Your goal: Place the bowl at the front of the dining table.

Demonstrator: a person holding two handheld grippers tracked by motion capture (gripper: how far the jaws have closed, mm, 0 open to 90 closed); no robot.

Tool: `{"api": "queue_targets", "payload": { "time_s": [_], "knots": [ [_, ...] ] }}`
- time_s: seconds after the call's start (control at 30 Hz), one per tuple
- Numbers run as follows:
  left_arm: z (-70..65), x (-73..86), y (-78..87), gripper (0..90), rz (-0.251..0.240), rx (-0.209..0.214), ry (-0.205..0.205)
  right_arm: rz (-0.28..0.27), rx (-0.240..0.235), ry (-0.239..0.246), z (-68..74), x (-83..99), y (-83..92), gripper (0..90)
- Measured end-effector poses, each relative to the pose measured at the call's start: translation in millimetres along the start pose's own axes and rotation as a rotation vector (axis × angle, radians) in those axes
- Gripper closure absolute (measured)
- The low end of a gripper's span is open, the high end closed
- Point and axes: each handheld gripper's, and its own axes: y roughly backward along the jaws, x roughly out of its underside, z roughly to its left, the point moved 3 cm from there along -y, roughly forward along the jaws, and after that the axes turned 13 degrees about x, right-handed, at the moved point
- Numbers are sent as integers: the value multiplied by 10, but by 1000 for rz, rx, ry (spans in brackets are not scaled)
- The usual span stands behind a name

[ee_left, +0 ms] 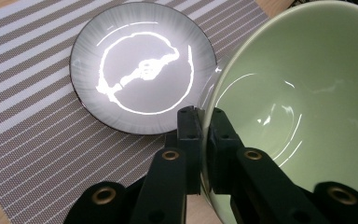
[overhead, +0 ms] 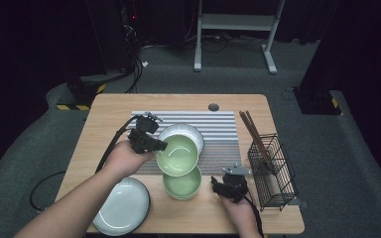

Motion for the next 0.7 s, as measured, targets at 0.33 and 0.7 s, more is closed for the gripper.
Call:
{"api": "queue_targets", "payload": {
  "time_s": [0.33,0.7],
  "knots": [
    [159,-72,-44,855,-28,-17,35,1,-1,1,2,-3,-3,312],
    [298,-152,-123,856,-40,-35,66,0,-3,0,2,-6,-7,311]
  ]
}}
